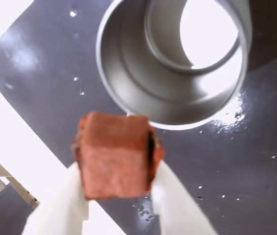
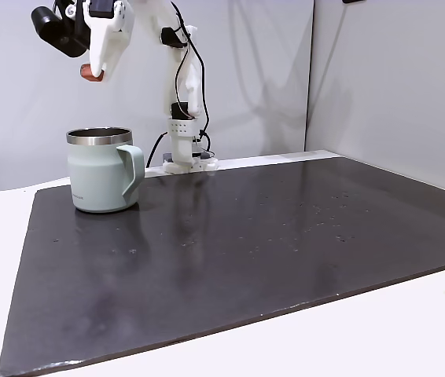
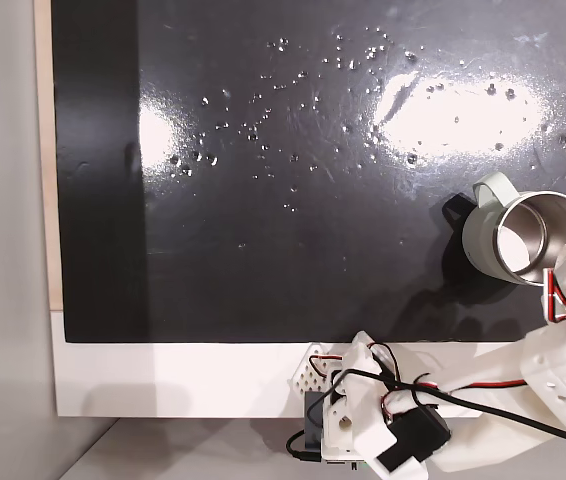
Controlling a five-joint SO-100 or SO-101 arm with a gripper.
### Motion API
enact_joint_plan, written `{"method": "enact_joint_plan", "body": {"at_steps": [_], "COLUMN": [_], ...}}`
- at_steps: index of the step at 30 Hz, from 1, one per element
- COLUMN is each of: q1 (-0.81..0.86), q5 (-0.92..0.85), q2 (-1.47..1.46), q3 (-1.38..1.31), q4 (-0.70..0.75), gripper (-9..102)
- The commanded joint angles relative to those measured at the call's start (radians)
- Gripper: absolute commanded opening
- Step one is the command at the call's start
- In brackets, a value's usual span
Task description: Grasp a cube and put it in the cup.
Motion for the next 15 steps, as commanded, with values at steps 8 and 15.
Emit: {"method": "enact_joint_plan", "body": {"at_steps": [8, 15], "q1": [0.044, 0.034], "q5": [-0.061, -0.064], "q2": [-0.081, -0.103], "q3": [0.040, 0.106], "q4": [0.002, -0.012], "gripper": [2, 2]}}
